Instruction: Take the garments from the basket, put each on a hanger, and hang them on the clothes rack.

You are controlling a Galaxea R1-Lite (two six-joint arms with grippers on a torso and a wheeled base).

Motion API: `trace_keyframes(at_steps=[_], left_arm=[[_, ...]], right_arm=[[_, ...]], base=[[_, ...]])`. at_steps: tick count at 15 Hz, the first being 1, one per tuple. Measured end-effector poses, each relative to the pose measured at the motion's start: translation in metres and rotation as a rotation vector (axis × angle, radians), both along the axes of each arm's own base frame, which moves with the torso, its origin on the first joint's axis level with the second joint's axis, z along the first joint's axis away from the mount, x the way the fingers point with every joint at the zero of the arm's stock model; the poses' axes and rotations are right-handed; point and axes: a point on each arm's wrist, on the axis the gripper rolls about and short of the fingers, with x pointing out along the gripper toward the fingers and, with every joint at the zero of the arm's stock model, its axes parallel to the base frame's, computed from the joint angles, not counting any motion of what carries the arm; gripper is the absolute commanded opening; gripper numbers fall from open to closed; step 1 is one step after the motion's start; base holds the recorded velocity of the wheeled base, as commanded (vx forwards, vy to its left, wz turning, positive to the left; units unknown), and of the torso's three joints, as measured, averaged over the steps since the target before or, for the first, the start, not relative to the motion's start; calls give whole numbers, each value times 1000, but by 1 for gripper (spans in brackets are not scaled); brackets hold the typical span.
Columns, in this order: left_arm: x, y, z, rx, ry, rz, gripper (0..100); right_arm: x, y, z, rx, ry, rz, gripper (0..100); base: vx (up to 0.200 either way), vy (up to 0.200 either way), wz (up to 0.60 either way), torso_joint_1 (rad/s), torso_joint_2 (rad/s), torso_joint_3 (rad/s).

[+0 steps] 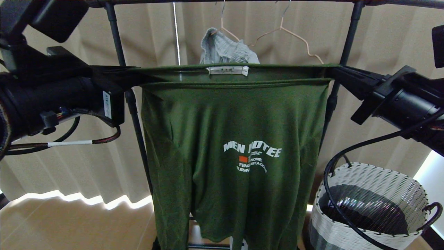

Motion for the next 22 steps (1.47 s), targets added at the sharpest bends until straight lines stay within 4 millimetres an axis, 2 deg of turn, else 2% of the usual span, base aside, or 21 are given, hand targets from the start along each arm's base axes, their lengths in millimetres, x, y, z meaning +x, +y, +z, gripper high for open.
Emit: trace_keyframes(at_steps=[7,8,11,14,18,22], left_arm=[[0,-10,1,-83,10,-36,0],[0,-11,0,-85,13,-39,0],[1,-11,0,-88,14,-29,0],[10,-7,-3,-83,21,136,0],[16,-8,-6,-98,39,188,0],[19,-7,-10,-90,47,246,0]], right_arm=[[-6,4,-6,-10,25,26,0],[-6,4,-7,-12,30,27,100],[-7,4,-8,-12,31,27,100],[-10,3,-18,-20,55,29,100],[-27,12,-23,-5,78,105,100],[-39,9,-33,-12,105,125,100]], base=[[0,0,0,0,0,0],[0,0,0,0,0,0],[0,0,0,0,0,0],[0,0,0,0,0,0],[0,0,0,0,0,0],[0,0,0,0,0,0]])
